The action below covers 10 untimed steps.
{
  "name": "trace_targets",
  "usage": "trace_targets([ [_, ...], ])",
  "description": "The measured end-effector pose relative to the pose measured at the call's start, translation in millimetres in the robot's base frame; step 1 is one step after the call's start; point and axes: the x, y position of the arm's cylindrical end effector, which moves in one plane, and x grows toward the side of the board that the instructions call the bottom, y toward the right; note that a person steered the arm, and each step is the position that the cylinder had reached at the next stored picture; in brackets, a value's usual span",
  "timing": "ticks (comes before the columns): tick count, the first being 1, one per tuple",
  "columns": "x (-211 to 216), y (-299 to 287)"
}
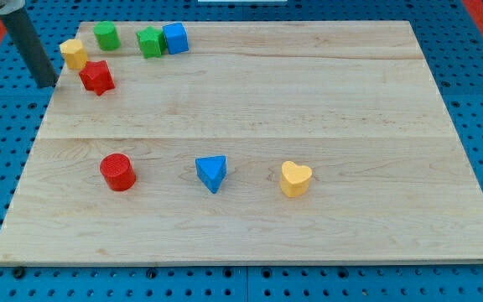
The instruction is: Point your arm towards the yellow hexagon
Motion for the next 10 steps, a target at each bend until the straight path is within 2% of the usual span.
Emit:
trace_targets([
  [1, -38.7, 77.9],
  [2, 31.1, 109.6],
  [4, 56.8, 122.8],
  [5, 75.7, 93.9],
  [6, 66.2, 127.2],
  [7, 45.6, 215.6],
  [8, 43.8, 185.8],
  [9, 73.8, 123.3],
  [10, 106.3, 180.4],
])
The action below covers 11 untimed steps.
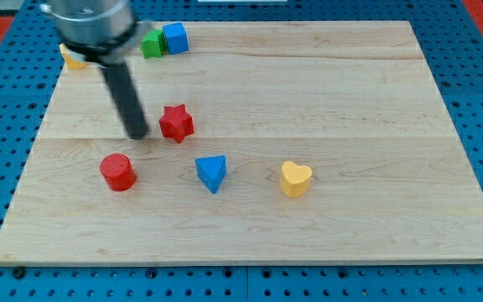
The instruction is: Point your arm towards the yellow hexagon
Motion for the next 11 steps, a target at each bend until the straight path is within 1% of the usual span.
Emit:
trace_targets([
  [1, -48.5, 84.8],
  [2, -66.4, 58.0],
  [3, -108.6, 93.4],
  [4, -114.7, 147.4],
  [5, -70.2, 178.5],
  [6, -121.1, 172.5],
  [7, -105.7, 96.7],
  [8, -72.8, 99.7],
  [9, -57.9, 164.1],
  [10, -76.5, 104.4],
  [11, -68.9, 40.5],
])
